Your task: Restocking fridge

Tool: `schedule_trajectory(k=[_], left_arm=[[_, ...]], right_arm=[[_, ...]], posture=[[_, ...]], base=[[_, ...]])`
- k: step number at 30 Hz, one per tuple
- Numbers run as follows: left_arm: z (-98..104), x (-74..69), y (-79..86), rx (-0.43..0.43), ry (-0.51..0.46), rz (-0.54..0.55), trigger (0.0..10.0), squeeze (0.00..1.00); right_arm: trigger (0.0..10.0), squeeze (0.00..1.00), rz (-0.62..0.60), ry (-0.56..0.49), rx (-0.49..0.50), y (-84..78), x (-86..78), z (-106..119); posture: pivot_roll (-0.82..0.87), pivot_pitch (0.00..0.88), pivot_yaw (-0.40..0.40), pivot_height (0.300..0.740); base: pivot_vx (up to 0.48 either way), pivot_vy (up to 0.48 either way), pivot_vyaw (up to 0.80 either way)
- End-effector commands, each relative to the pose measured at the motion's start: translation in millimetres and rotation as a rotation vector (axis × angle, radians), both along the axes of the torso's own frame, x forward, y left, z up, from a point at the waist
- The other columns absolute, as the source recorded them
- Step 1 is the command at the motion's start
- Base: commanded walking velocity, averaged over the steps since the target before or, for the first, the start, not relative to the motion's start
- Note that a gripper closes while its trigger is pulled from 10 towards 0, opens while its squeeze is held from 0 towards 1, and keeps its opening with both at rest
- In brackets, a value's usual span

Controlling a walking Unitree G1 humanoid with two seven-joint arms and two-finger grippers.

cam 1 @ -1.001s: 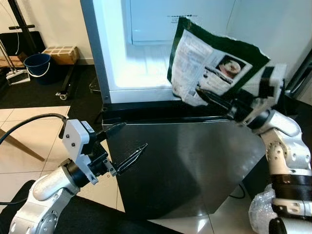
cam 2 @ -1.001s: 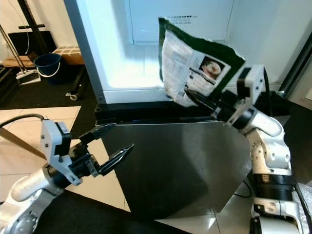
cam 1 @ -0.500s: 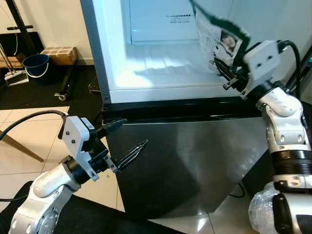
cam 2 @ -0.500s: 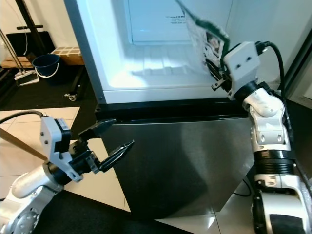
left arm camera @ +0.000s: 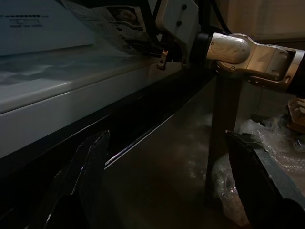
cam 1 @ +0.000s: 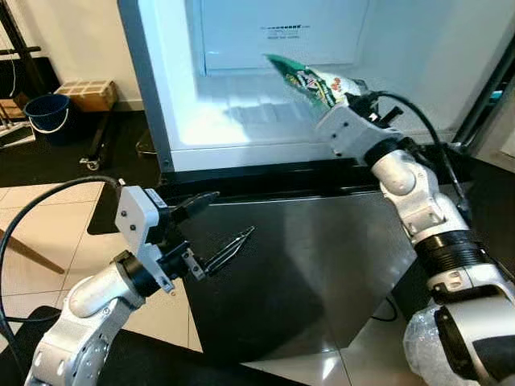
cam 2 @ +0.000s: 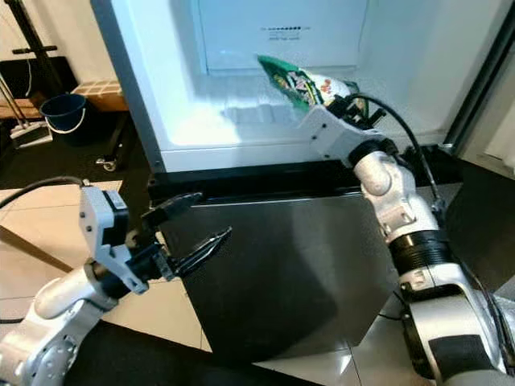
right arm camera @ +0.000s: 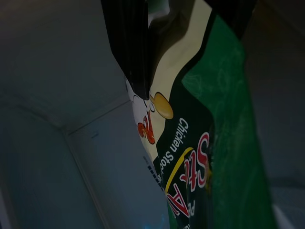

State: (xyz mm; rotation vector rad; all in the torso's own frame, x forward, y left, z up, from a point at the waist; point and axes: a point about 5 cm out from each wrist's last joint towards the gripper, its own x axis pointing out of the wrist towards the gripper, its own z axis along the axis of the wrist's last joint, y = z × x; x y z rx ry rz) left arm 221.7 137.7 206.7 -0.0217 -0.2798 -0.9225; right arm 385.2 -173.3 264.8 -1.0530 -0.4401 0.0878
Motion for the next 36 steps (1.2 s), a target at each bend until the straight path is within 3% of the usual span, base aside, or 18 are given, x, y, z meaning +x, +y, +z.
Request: schedule_trajectory(k=[1, 4, 11, 12, 13, 22, 23, 24, 25, 26, 27, 28, 29, 30, 33, 36], left_arm=[[-0.9, 1.7, -2.1, -0.007, -0.002, 0.006, 10.0, 0.00], [0.5, 3.3, -0.9, -0.013, -0.009, 0.021, 10.0, 0.00], [1.6, 3.8, -0.5, -0.018, -0.014, 0.031, 10.0, 0.00], [1.5, 3.8, -0.5, -0.019, -0.014, 0.032, 10.0, 0.00], [1.7, 3.8, -0.7, -0.020, -0.015, 0.033, 10.0, 0.00], [3.2, 4.1, -0.6, -0.023, -0.020, 0.039, 10.0, 0.00], [3.3, 4.2, -0.4, -0.023, -0.021, 0.040, 10.0, 0.00], [3.1, 4.1, -0.4, -0.023, -0.021, 0.041, 10.0, 0.00], [3.1, 4.1, -0.4, -0.023, -0.021, 0.041, 10.0, 0.00], [3.0, 4.1, -0.3, -0.022, -0.021, 0.042, 10.0, 0.00], [3.0, 4.1, -0.3, -0.022, -0.021, 0.042, 10.0, 0.00], [2.9, 4.1, -0.5, -0.022, -0.021, 0.042, 10.0, 0.00], [2.9, 4.1, -0.5, -0.022, -0.021, 0.042, 10.0, 0.00], [2.7, 4.0, -0.8, -0.022, -0.021, 0.042, 10.0, 0.00], [2.8, 4.1, -1.1, -0.023, -0.022, 0.040, 10.0, 0.00], [3.0, 4.4, -1.1, -0.023, -0.022, 0.039, 10.0, 0.00]], right_arm=[[10.0, 0.00, 0.007, -0.034, -0.031, 8.2, 2.6, 3.4], [10.0, 0.00, -0.035, -0.053, -0.121, 9.4, 9.0, 2.0], [10.0, 0.00, -0.068, -0.068, -0.221, 10.8, 16.9, 4.9], [10.0, 0.72, -0.076, -0.073, -0.232, 10.7, 18.1, 6.5], [10.0, 1.00, -0.086, -0.069, -0.237, 10.2, 19.7, 7.6], [10.0, 1.00, -0.112, -0.068, -0.193, 10.6, 26.4, 16.2], [10.0, 0.71, -0.085, -0.055, -0.164, 12.4, 26.4, 16.6], [10.0, 0.63, -0.060, -0.035, -0.126, 13.4, 26.3, 16.0], [10.0, 0.63, -0.060, -0.035, -0.126, 13.4, 26.3, 16.0], [10.0, 0.52, -0.020, -0.002, -0.072, 15.2, 25.7, 14.9], [10.0, 0.52, -0.020, -0.002, -0.072, 15.2, 25.7, 14.9], [10.0, 0.31, 0.036, 0.031, -0.017, 17.8, 24.5, 13.9], [10.0, 0.31, 0.036, 0.031, -0.017, 17.8, 24.5, 13.9], [10.0, 0.01, 0.105, 0.066, 0.037, 20.5, 22.6, 13.5], [10.0, 0.00, 0.306, 0.153, 0.070, 21.0, 12.4, 11.8], [10.0, 0.00, 0.352, 0.163, 0.092, 17.4, 9.1, 14.8]], posture=[[0.06, 0.000, 0.023, 0.740], [0.07, 0.000, 0.022, 0.740], [0.07, 0.000, 0.018, 0.740], [0.07, 0.000, 0.016, 0.740], [0.07, 0.000, 0.015, 0.740], [0.07, 0.000, 0.014, 0.740], [0.07, 0.000, 0.014, 0.740], [0.07, 0.000, 0.013, 0.740], [0.07, 0.000, 0.013, 0.740], [0.07, 0.000, 0.013, 0.740], [0.07, 0.000, 0.013, 0.740], [0.07, 0.000, 0.013, 0.740], [0.07, 0.000, 0.013, 0.740], [0.07, 0.000, 0.013, 0.740], [0.07, 0.000, 0.016, 0.740], [0.07, 0.000, 0.016, 0.740]], base=[[0.000, 0.000, 0.00], [0.000, 0.000, 0.00], [0.000, 0.000, 0.00], [0.000, 0.000, 0.00], [0.000, 0.000, 0.00], [0.000, 0.000, 0.00], [0.000, 0.000, 0.00], [0.000, 0.000, 0.00], [0.000, 0.000, 0.00], [0.000, 0.000, 0.00], [0.000, 0.000, 0.00], [0.000, 0.000, 0.00], [0.000, 0.000, 0.00], [0.000, 0.000, 0.00], [0.000, 0.000, 0.00], [0.000, 0.000, 0.00]])
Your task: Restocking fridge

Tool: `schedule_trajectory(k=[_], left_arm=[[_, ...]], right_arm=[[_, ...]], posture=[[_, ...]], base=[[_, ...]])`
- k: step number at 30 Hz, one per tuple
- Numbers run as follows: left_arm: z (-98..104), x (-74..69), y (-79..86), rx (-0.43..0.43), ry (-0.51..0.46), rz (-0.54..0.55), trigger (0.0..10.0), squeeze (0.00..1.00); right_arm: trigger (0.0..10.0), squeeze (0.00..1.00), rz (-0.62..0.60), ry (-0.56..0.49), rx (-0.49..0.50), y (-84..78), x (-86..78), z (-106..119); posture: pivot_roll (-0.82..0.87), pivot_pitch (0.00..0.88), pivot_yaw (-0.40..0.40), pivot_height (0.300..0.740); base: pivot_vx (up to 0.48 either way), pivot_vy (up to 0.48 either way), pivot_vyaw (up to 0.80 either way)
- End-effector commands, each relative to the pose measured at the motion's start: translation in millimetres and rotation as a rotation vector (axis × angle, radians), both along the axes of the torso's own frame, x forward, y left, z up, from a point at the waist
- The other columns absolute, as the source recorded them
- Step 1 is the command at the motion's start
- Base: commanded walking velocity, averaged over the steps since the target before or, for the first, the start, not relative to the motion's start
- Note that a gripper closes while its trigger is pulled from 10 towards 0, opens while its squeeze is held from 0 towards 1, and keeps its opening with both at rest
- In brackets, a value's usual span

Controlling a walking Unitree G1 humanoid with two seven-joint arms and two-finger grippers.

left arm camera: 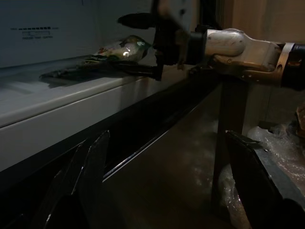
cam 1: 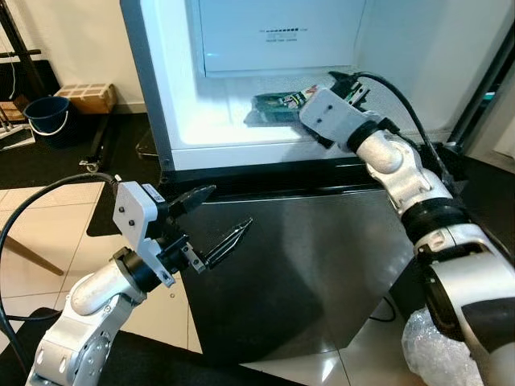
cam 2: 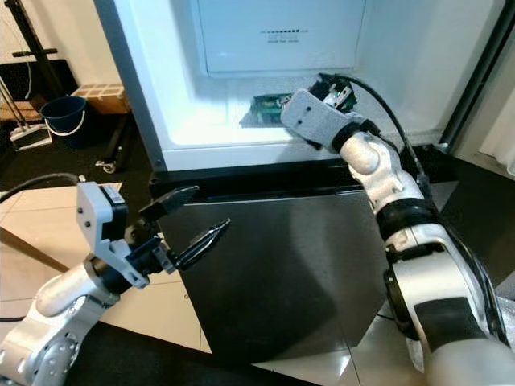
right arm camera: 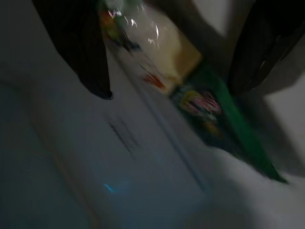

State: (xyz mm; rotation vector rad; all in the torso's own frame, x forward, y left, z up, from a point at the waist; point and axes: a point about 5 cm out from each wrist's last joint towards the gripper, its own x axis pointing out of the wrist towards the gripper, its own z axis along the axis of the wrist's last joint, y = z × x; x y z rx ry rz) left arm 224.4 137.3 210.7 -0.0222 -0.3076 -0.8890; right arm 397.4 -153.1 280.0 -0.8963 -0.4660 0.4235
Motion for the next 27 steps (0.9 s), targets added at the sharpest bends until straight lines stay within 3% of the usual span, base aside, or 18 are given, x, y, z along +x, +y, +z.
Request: schedule_trajectory(k=[1, 3, 5, 12, 14, 18, 21, 26, 27], left_arm=[[-0.7, 1.9, -0.7, -0.007, 0.000, 0.007, 10.0, 0.00], [-0.7, 2.0, -0.6, -0.007, 0.000, 0.007, 10.0, 0.00], [-0.5, 2.1, -0.5, -0.008, -0.001, 0.008, 10.0, 0.00], [-0.1, 2.2, -0.5, -0.010, -0.002, 0.008, 10.0, 0.00], [0.4, 2.3, -0.3, -0.012, -0.005, 0.010, 10.0, 0.00], [0.7, 2.4, 0.0, -0.014, -0.007, 0.013, 10.0, 0.00], [1.3, 2.7, 0.7, -0.018, -0.010, 0.017, 10.0, 0.00], [2.6, 3.7, 2.1, -0.026, -0.018, 0.035, 10.0, 0.00], [3.4, 4.1, 3.2, -0.027, -0.022, 0.042, 10.0, 0.00]], right_arm=[[10.0, 0.00, 0.054, 0.017, 0.046, -4.7, -4.2, 2.2], [10.0, 0.00, 0.075, 0.017, 0.072, -6.4, -6.0, 5.2], [10.0, 0.00, 0.165, 0.036, 0.169, -12.6, -12.8, 13.8], [10.0, 0.00, 0.339, 0.112, 0.260, -19.1, -26.2, 16.4], [10.0, 0.00, 0.502, 0.223, 0.309, -27.5, -43.8, 6.7], [10.0, 0.00, 0.628, 0.329, 0.337, -34.6, -62.2, -7.2], [10.0, 0.00, 0.702, 0.409, 0.351, -40.3, -75.8, -18.9], [10.0, 0.00, 0.713, 0.494, 0.387, -51.9, -84.5, -34.3], [10.0, 0.00, 0.720, 0.571, 0.391, -59.1, -92.0, -46.8]], posture=[[0.07, 0.000, 0.016, 0.740], [0.07, 0.000, 0.016, 0.740], [0.07, 0.000, 0.017, 0.740], [0.07, 0.000, 0.016, 0.740], [0.07, 0.000, 0.016, 0.740], [0.07, 0.000, 0.016, 0.740], [0.07, 0.000, 0.016, 0.740], [0.07, 0.000, 0.008, 0.740], [0.07, 0.000, 0.008, 0.740]], base=[[0.000, 0.000, 0.00], [0.000, 0.000, 0.00], [0.000, 0.000, 0.00], [0.000, 0.000, 0.00], [0.000, 0.000, 0.00], [0.000, 0.000, 0.00], [0.000, 0.000, 0.00], [0.000, 0.000, 0.00], [0.000, 0.000, 0.00]])
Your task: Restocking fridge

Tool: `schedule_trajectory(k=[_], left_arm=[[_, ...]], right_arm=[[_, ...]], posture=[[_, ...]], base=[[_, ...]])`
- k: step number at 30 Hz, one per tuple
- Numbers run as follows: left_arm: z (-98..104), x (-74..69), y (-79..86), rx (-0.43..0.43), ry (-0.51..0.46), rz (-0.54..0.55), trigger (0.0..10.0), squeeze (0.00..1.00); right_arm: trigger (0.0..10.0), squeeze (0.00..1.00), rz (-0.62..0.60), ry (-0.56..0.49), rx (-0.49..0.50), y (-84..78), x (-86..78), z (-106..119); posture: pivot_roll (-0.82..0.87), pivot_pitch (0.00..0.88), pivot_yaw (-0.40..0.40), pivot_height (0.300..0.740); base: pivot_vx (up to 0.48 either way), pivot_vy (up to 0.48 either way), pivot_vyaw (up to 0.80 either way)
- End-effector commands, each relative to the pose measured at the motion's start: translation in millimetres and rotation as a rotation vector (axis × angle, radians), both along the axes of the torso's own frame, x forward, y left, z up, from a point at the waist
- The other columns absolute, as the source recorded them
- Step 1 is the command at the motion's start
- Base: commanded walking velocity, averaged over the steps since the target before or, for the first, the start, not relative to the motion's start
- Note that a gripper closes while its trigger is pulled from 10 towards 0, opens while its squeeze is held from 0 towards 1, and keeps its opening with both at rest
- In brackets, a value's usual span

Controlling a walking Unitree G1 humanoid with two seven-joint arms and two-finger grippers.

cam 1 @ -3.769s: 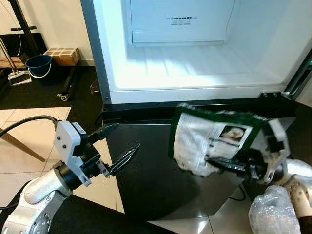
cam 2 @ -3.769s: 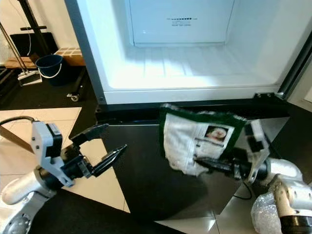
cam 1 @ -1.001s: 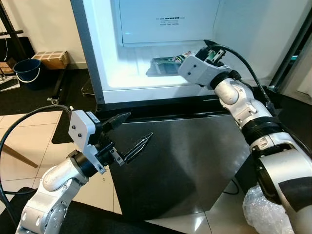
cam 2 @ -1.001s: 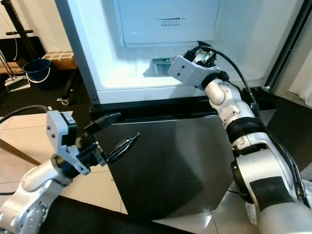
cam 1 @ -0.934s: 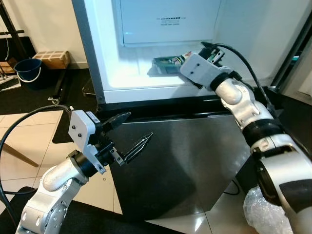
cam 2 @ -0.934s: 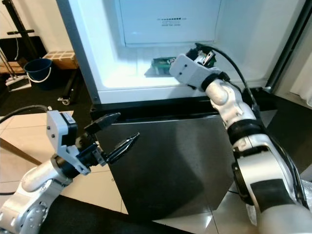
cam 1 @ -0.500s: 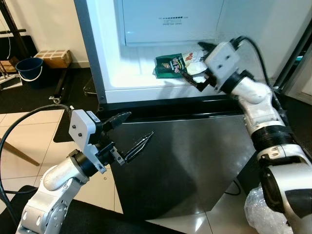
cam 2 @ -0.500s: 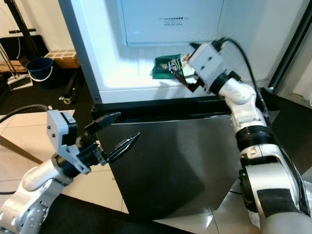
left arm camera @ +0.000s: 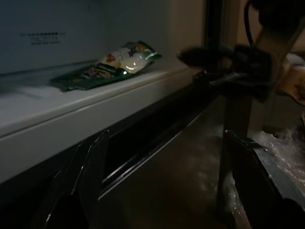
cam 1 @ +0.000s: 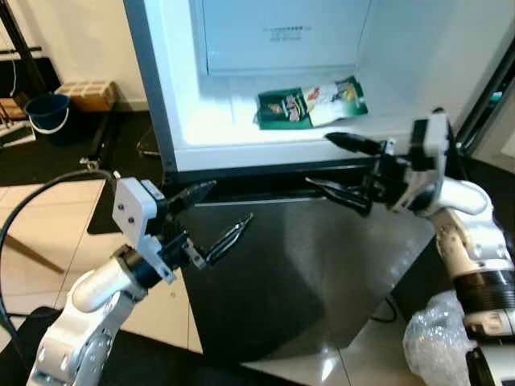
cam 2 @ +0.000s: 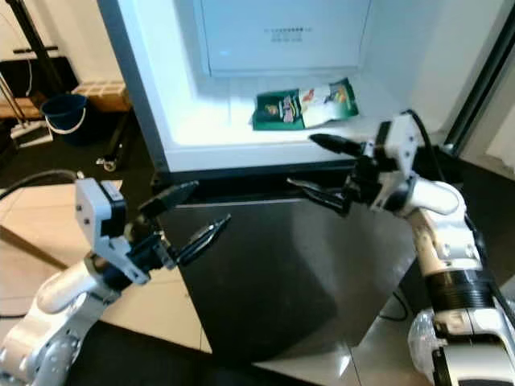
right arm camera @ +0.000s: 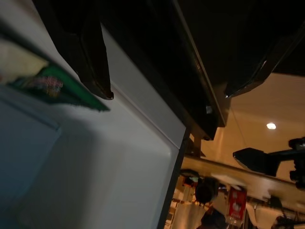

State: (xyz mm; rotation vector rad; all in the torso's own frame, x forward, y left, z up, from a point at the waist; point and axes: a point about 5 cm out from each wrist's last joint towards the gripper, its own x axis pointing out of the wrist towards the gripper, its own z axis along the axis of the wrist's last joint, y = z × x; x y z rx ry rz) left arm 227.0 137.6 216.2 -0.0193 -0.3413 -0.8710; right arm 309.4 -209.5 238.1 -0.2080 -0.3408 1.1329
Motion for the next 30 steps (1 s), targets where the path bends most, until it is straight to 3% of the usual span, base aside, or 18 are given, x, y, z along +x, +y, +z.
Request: schedule_trajectory(k=[1, 2, 3, 8, 9, 11, 13, 15, 17, 21, 24, 28, 30], left_arm=[[-1.5, 1.8, 4.1, -0.014, 0.005, 0.030, 10.0, 0.00], [-1.5, 1.8, 4.1, -0.014, 0.005, 0.030, 10.0, 0.00], [-0.7, 1.9, 6.1, -0.015, 0.003, 0.039, 10.0, 0.00], [0.1, 2.0, 7.0, -0.018, 0.000, 0.043, 10.0, 0.00], [0.3, 2.6, 7.3, -0.023, -0.001, 0.044, 10.0, 0.00], [0.6, 3.3, 7.0, -0.028, -0.003, 0.043, 10.0, 0.00], [0.7, 3.3, 6.1, -0.035, -0.004, 0.037, 10.0, 0.00], [0.6, 3.1, 5.8, -0.039, -0.003, 0.034, 10.0, 0.00], [-0.6, 0.9, 2.2, -0.049, 0.008, -0.001, 10.0, 0.00], [-12.1, -9.9, -6.8, -0.037, 0.061, -0.101, 10.0, 0.00], [-15.1, -11.1, -6.2, -0.028, 0.072, -0.096, 10.0, 0.00], [-15.2, -9.2, -3.9, -0.025, 0.071, -0.077, 10.0, 0.00], [-16.3, -9.1, -3.3, -0.021, 0.076, -0.074, 10.0, 0.00]], right_arm=[[10.0, 0.00, 0.045, 0.101, -0.014, -8.3, -10.6, -15.1], [10.0, 0.00, 0.045, 0.101, -0.014, -8.3, -10.6, -15.1], [10.0, 0.00, 0.087, 0.221, -0.043, -20.7, -26.9, -33.7], [10.0, 0.00, 0.114, 0.320, -0.053, -30.0, -40.0, -48.3], [10.0, 0.00, 0.138, 0.445, -0.091, -33.7, -53.8, -68.7], [10.0, 0.00, 0.135, 0.568, -0.180, -33.9, -64.2, -96.2], [10.0, 0.00, 0.112, 0.651, -0.250, -34.7, -70.2, -118.7], [10.0, 0.00, 0.104, 0.680, -0.268, -34.9, -72.9, -125.1], [10.0, 0.00, 0.046, 0.759, -0.335, -36.9, -78.3, -151.1], [10.0, 0.00, -0.192, 0.898, -0.441, -45.3, -86.1, -209.6], [10.0, 0.00, -0.345, 0.974, -0.551, -50.9, -98.0, -239.7], [10.0, 0.00, -0.585, 1.027, -0.781, -63.3, -119.7, -274.6], [10.0, 0.00, -0.636, 1.034, -0.809, -65.1, -124.7, -280.3]], posture=[[0.07, 0.000, 0.008, 0.740], [0.07, 0.000, 0.008, 0.740], [0.07, 0.000, 0.003, 0.740], [0.07, 0.000, 0.003, 0.740], [0.06, 0.000, 0.003, 0.740], [0.05, 0.000, 0.001, 0.740], [0.05, 0.000, 0.001, 0.740], [0.05, 0.000, 0.001, 0.740], [0.05, 0.000, 0.001, 0.740], [0.05, 0.000, 0.001, 0.740], [0.06, 0.000, 0.008, 0.740], [0.06, 0.000, 0.006, 0.740], [0.06, 0.000, 0.006, 0.740]], base=[[0.000, 0.000, 0.00], [0.000, 0.000, 0.00], [0.000, 0.000, 0.00], [0.000, 0.000, 0.00], [0.000, 0.000, 0.00], [0.000, 0.000, 0.00], [0.000, 0.000, 0.00], [0.000, 0.000, 0.00], [0.000, 0.000, 0.00], [0.000, 0.000, 0.00], [0.000, 0.000, 0.00], [0.000, 0.000, 0.00], [0.000, 0.000, 0.00]])
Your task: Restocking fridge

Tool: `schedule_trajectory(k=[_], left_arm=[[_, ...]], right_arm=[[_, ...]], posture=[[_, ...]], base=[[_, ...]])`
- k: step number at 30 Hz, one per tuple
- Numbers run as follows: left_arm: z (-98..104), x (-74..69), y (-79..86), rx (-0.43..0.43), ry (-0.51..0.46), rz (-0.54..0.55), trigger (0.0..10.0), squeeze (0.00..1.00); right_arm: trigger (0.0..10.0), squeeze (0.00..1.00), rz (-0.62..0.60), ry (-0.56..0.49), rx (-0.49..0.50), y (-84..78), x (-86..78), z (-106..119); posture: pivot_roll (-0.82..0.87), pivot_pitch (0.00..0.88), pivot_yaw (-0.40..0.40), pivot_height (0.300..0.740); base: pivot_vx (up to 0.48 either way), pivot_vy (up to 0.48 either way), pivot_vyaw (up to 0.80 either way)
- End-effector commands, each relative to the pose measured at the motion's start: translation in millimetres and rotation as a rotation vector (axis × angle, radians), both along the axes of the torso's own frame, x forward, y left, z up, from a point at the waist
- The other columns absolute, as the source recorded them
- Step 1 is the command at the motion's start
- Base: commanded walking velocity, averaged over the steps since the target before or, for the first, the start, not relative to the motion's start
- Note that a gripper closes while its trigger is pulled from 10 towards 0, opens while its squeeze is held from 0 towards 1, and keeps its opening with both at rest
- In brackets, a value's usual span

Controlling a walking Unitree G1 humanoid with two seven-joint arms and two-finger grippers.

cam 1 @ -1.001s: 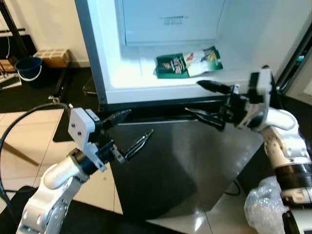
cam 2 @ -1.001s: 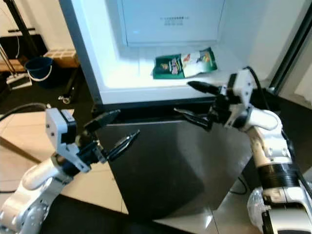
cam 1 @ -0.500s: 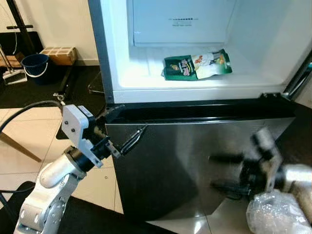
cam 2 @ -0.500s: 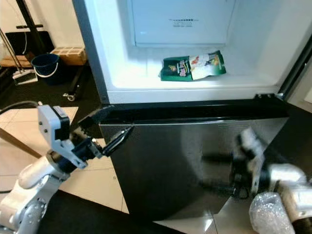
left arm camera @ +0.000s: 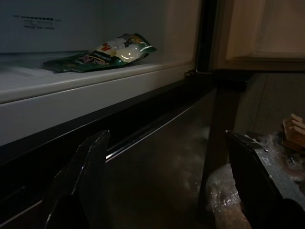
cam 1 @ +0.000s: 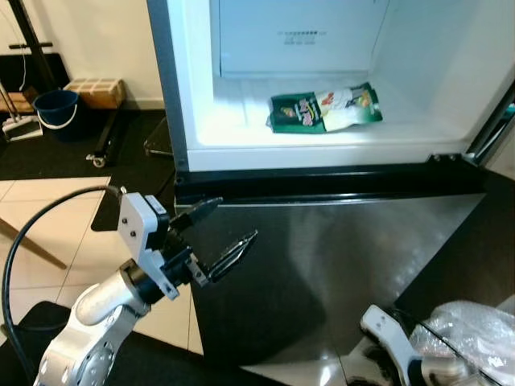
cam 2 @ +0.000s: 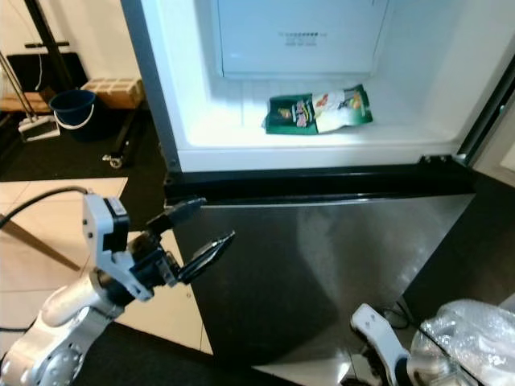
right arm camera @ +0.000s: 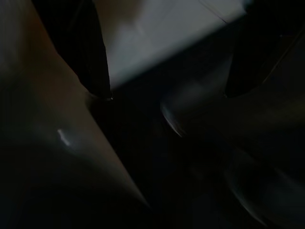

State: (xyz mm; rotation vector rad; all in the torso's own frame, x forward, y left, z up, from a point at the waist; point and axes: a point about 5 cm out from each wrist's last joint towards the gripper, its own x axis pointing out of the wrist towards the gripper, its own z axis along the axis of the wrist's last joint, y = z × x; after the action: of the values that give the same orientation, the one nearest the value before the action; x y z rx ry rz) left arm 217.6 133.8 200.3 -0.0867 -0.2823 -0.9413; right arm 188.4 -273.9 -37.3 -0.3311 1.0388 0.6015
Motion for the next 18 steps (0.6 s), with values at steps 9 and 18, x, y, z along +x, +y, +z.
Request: schedule_trajectory(k=[9, 18], left_arm=[[-52.0, -16.9, -5.6, 0.156, 0.192, -0.102, 10.0, 0.00], [-141.4, -33.9, 11.2, 0.379, 0.472, -0.032, 10.0, 0.00]], right_arm=[[10.0, 0.00, -0.166, 0.048, -0.205, -1.6, -39.2, -33.4], [10.0, 0.00, -0.360, 0.005, -0.264, 0.7, -47.9, -42.5]], posture=[[0.07, 0.000, 0.008, 0.740], [0.07, 0.000, 0.013, 0.740]], base=[[0.000, 0.000, 0.00], [0.000, 0.000, 0.00]])
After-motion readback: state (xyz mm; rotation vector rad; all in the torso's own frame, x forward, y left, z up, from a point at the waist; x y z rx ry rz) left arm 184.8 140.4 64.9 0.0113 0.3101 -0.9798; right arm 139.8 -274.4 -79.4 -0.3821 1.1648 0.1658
